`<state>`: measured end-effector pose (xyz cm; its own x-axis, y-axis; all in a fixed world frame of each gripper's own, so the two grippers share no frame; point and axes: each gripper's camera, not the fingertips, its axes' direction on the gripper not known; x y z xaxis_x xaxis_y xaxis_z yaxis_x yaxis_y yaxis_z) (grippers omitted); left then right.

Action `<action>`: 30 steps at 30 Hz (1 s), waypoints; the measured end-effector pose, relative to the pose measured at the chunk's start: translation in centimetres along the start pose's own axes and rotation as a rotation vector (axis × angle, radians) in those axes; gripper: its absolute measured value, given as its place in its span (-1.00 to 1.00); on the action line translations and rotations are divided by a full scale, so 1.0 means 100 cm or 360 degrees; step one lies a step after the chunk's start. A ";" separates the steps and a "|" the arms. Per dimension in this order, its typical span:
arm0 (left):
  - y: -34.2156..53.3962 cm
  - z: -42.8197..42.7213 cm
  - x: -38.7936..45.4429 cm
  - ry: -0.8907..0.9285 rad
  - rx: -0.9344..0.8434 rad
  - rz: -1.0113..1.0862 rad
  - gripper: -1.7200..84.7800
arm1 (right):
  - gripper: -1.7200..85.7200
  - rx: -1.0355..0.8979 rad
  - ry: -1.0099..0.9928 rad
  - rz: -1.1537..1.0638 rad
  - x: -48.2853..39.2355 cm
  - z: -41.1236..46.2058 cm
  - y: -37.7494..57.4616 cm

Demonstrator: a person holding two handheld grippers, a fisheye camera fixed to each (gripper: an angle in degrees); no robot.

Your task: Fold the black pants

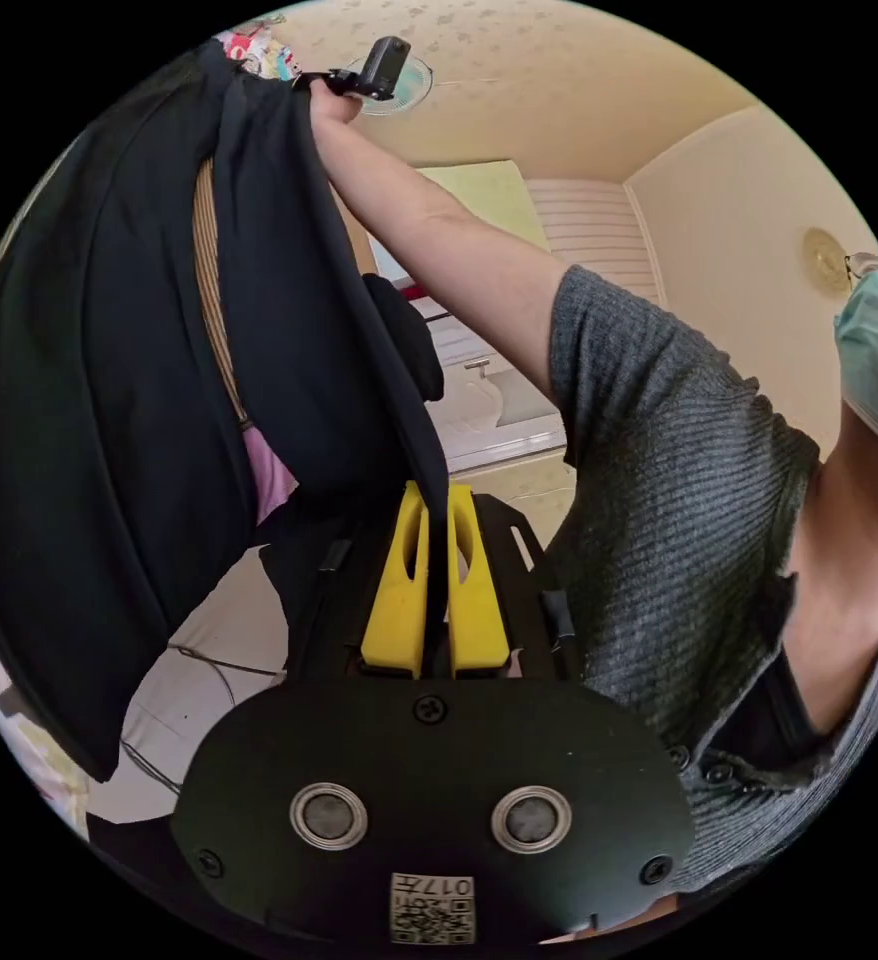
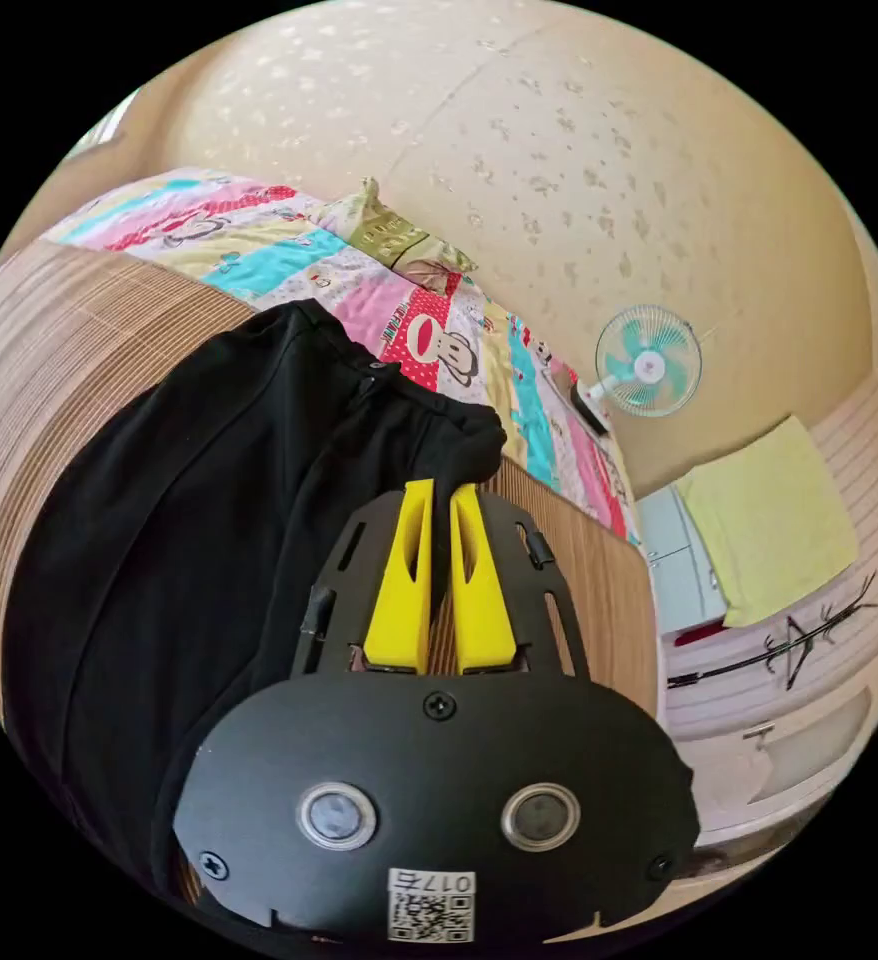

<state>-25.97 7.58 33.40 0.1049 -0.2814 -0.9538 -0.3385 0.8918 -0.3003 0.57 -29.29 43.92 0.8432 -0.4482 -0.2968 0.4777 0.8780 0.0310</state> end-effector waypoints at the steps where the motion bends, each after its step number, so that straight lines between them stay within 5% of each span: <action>1: 0.010 -0.013 -0.005 -0.0047 0.0040 -0.0043 -0.96 | -0.90 0.0016 -0.0005 -0.0030 -0.015 -0.006 -0.011; 8: 0.050 -0.079 -0.023 -0.0285 0.0098 -0.0250 -0.94 | -0.87 -0.0103 -0.0867 0.0202 -0.094 -0.007 -0.068; 15: 0.074 -0.104 -0.044 -0.0383 0.0095 -0.0342 -0.83 | -0.92 0.0028 -0.1596 0.0496 -0.044 -0.026 0.084; 21: 0.045 -0.107 -0.056 -0.0415 0.0045 -0.0342 -0.72 | -0.94 -0.0122 -0.1751 0.0438 -0.013 -0.084 0.298; 30: 0.030 -0.112 0.004 -0.0558 0.0119 -0.0175 -0.90 | -0.95 -0.0257 -0.1883 0.0409 0.026 -0.157 0.495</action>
<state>-37.47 6.20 32.15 0.4549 -0.2501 -0.8547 -0.2394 0.8901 -0.3879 22.51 15.63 29.70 0.6532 -0.0610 0.7547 0.2990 0.9365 -0.1831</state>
